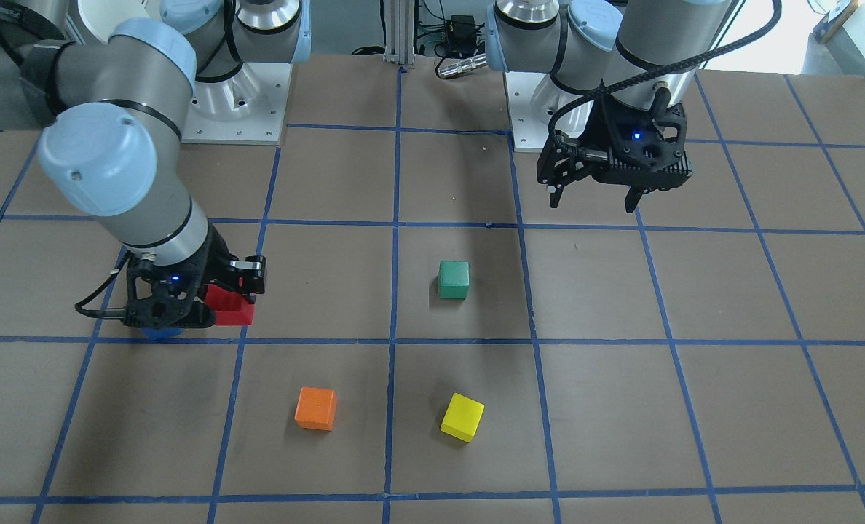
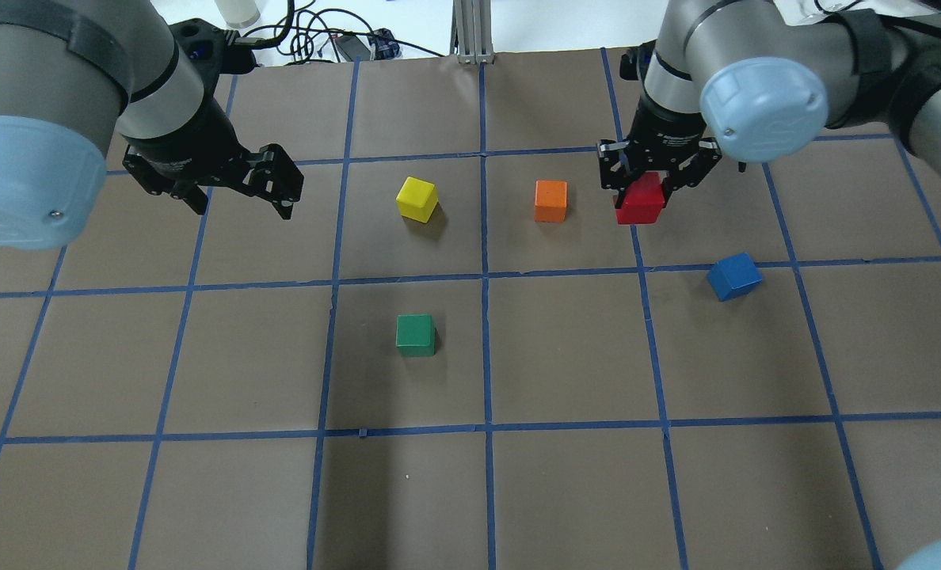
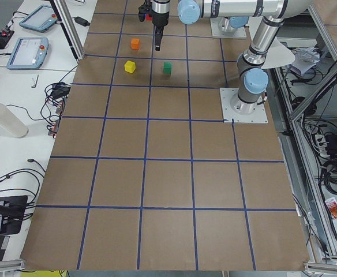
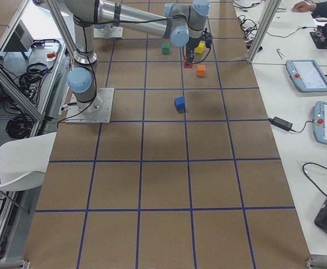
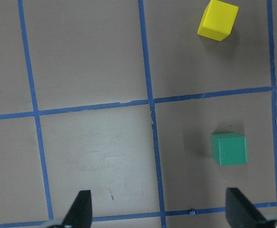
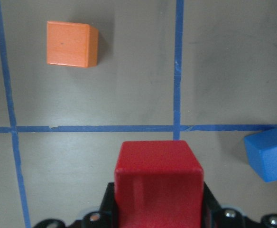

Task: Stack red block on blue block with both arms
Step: 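Lift the red cube with the right gripper toward the blue cube, then lower the held red cube onto the blue cube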

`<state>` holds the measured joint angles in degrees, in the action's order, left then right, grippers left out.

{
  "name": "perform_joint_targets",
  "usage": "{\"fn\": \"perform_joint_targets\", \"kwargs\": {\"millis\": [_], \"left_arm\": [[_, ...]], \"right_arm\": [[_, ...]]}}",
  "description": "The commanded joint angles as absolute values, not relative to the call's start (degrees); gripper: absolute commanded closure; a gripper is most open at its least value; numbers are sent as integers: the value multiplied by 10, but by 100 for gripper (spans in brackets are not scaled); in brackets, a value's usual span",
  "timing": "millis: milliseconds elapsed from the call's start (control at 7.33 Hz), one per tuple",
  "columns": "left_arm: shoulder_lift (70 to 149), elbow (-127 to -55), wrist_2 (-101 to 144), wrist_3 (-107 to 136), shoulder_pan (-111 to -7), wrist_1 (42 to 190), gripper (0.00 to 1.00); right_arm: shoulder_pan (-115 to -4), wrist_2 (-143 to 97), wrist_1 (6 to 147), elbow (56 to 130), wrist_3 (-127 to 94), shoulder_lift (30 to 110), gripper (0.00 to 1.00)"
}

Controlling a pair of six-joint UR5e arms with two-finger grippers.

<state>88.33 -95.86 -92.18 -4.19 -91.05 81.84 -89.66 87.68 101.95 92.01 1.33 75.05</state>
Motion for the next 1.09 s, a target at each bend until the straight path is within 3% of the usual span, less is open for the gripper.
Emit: {"fn": "perform_joint_targets", "kwargs": {"millis": [0, 955], "left_arm": [[884, -957, -921, -42, -911, 818, 0], [884, -956, -921, -42, -909, 817, 0]], "right_arm": [[-824, 878, 1028, 961, 162, 766, 100], [-757, 912, 1171, 1075, 280, 769, 100]]}}
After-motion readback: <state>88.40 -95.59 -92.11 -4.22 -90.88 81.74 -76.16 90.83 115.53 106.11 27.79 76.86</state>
